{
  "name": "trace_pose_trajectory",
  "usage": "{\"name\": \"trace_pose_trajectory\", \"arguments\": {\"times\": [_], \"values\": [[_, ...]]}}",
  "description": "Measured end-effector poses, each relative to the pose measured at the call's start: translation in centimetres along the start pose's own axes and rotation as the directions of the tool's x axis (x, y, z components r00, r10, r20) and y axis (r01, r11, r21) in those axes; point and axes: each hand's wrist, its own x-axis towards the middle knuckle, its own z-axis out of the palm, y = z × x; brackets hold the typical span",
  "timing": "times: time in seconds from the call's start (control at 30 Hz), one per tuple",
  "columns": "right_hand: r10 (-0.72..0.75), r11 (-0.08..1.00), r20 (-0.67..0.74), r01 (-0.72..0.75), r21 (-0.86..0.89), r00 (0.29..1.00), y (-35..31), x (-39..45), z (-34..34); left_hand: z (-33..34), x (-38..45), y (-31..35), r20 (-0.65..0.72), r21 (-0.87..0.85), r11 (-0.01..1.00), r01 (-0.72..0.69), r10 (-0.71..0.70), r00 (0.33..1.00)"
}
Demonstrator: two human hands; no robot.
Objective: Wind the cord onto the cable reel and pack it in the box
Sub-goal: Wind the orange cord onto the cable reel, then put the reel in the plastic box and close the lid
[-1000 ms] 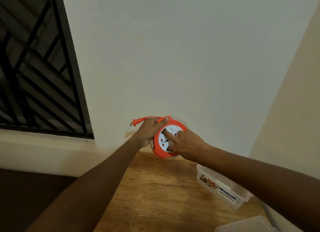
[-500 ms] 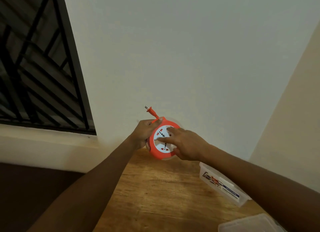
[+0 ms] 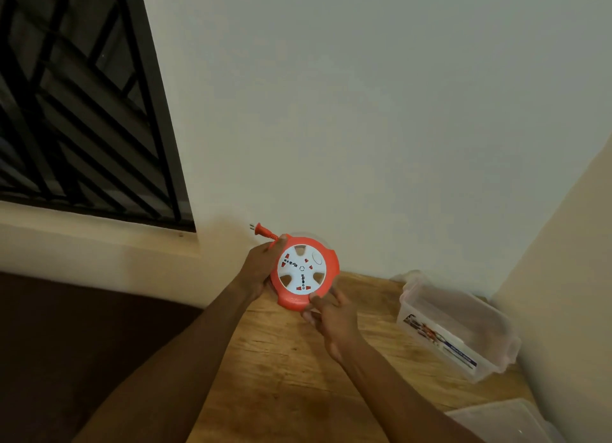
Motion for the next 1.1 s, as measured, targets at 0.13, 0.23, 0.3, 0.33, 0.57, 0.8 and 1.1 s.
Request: {"name": "trace_pose_trajectory", "arguments": {"times": [0.13,0.23,0.3,0.33,0.57,0.8,1.1], "values": [[0.057,0.997,-0.069,-0.061,-0.055,0.996,2.0,1.7,1.3,-3.0,1.3,-3.4,-0.013,0.002,0.998,0.065,-0.065,0.998],[0.132,0.984,-0.106,-0.143,-0.108,0.986,3.7,2.8,1.7,-5.0,1.8,-6.6,-0.062,0.04,0.994,0.1,-0.097,0.993],[0.162,0.973,-0.096,-0.175,-0.149,0.982,5.2,3.8,1.9,-6.0,2.2,-8.8,-0.104,0.083,0.988,0.132,-0.123,0.987],[0.177,0.968,-0.103,-0.192,-0.164,0.979,5.9,4.4,2.2,-6.4,2.5,-9.8,-0.12,0.108,0.983,0.147,-0.134,0.984],[0.238,0.916,-0.25,-0.303,-0.264,0.939,9.7,8.2,4.8,-8.6,5.3,-13.3,-0.18,0.365,0.911,0.19,-0.131,0.975],[0.192,0.863,-0.313,-0.312,-0.398,0.93,10.9,11.2,4.7,-8.9,6.1,-14.9,-0.165,0.445,0.877,0.181,-0.119,0.979],[0.168,0.856,-0.225,-0.256,-0.449,0.96,10.4,10.0,4.6,-6.9,5.8,-14.4,-0.146,0.807,0.587,0.067,0.087,0.985]]}}
